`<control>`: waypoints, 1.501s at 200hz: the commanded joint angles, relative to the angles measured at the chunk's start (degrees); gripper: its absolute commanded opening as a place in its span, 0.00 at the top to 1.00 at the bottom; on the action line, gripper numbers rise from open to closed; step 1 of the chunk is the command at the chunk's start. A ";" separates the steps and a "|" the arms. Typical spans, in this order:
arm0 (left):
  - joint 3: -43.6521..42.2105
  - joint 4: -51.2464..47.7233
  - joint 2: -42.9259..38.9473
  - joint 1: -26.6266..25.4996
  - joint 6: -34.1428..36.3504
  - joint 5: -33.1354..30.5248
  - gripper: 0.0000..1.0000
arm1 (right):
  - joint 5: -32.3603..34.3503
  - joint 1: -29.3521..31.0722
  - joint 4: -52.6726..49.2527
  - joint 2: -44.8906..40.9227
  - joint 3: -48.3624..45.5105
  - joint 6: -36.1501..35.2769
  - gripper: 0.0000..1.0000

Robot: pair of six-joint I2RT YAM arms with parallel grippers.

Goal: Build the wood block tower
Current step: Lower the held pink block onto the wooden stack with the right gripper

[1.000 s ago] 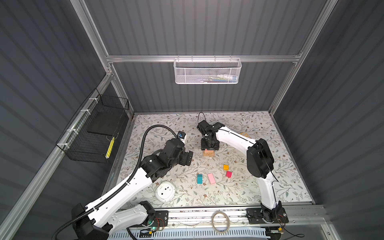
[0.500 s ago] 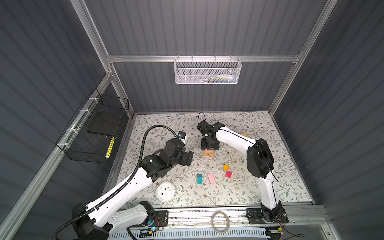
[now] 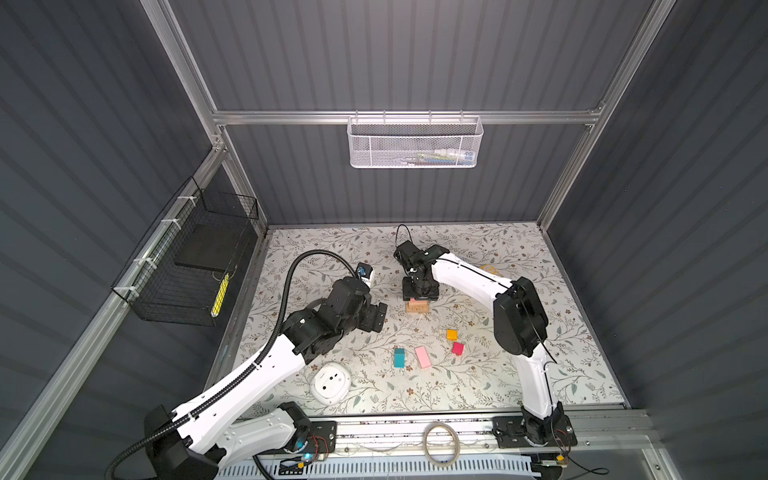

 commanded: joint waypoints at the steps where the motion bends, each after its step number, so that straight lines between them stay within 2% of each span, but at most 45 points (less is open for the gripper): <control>1: -1.17 -0.34 0.22 0.30 -0.66 0.65 0.06 | 0.26 0.47 -1.51 0.63 -0.59 0.41 0.47; 300: -1.22 -0.22 1.01 0.30 -0.24 1.48 0.06 | 0.27 0.55 -2.04 1.37 -0.53 0.46 0.42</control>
